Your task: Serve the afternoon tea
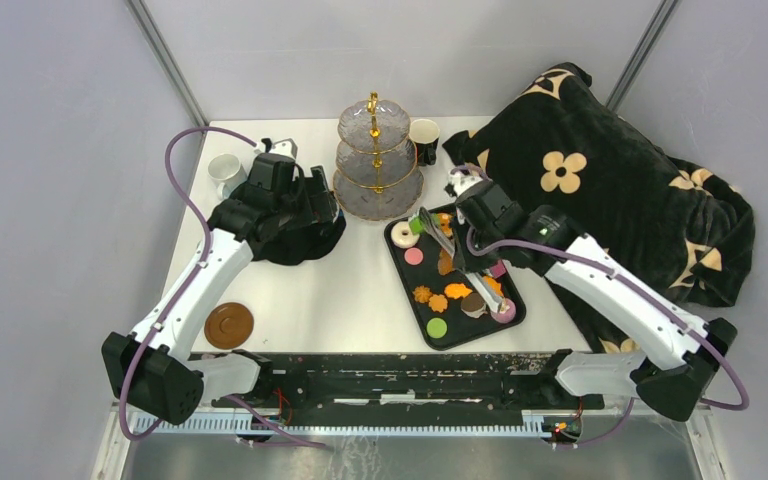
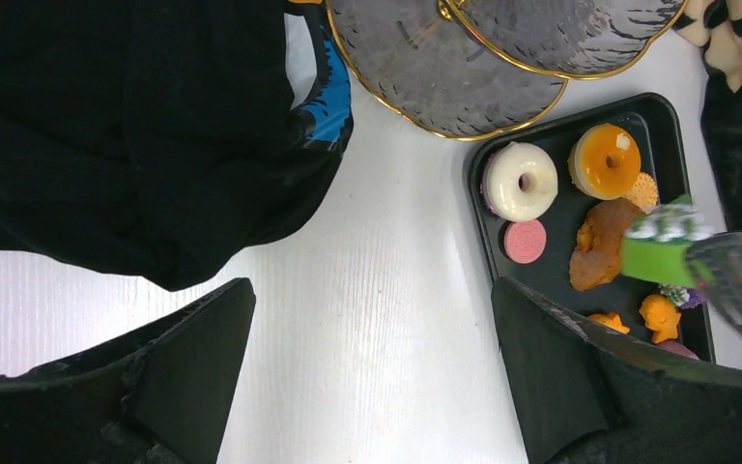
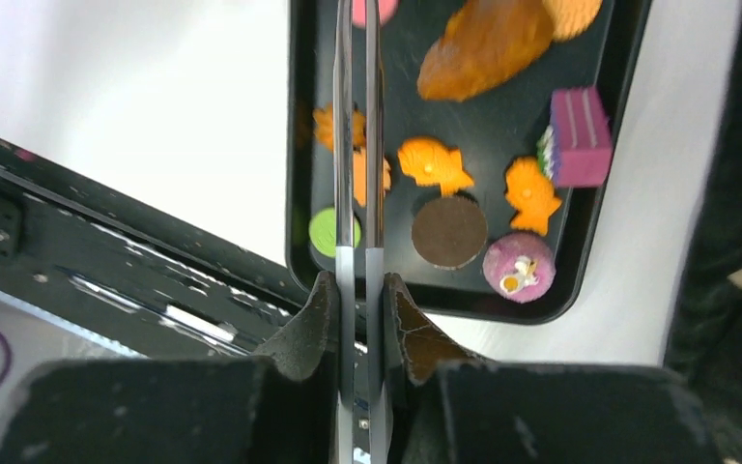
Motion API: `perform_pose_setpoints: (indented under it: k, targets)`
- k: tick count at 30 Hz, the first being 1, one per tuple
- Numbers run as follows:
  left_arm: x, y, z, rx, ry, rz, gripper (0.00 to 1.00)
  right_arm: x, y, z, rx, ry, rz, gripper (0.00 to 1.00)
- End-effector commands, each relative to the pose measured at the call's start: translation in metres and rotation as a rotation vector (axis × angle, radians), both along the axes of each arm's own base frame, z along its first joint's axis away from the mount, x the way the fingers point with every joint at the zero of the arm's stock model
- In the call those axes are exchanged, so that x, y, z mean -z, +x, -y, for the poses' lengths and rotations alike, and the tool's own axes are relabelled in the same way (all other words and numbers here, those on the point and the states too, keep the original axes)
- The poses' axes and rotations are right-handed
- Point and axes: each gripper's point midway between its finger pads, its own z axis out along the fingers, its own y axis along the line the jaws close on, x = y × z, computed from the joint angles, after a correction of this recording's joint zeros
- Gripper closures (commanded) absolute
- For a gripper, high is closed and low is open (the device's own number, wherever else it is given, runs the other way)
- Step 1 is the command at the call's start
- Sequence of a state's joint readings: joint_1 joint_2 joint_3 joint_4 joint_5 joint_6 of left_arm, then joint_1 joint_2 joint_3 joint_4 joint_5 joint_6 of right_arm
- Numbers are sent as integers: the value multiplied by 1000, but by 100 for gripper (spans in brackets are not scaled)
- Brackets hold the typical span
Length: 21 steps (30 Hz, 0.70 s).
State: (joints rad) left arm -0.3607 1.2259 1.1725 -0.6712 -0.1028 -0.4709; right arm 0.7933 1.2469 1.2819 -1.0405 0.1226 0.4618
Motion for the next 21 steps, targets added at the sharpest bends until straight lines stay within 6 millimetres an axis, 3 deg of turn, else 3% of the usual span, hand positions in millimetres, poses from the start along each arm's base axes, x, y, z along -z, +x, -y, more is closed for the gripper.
perform_pose_setpoints:
  k: [1,7,12,17,21]
  targets:
    - [-30,12,-3,-1,6,95,1,-82,23,-5,10,119,220,99]
    - [-33,11,-7,-13,4,108,1,-152,53,-10,30,166,416,99]
    - [-39,10,-10,-25,5,125,1,-185,89,-19,48,147,523,99]
    - [-42,9,-14,-34,14,137,1,-188,128,-32,64,142,545,99]
    - [-42,9,-16,-22,28,143,1,-178,158,-43,68,146,523,99]
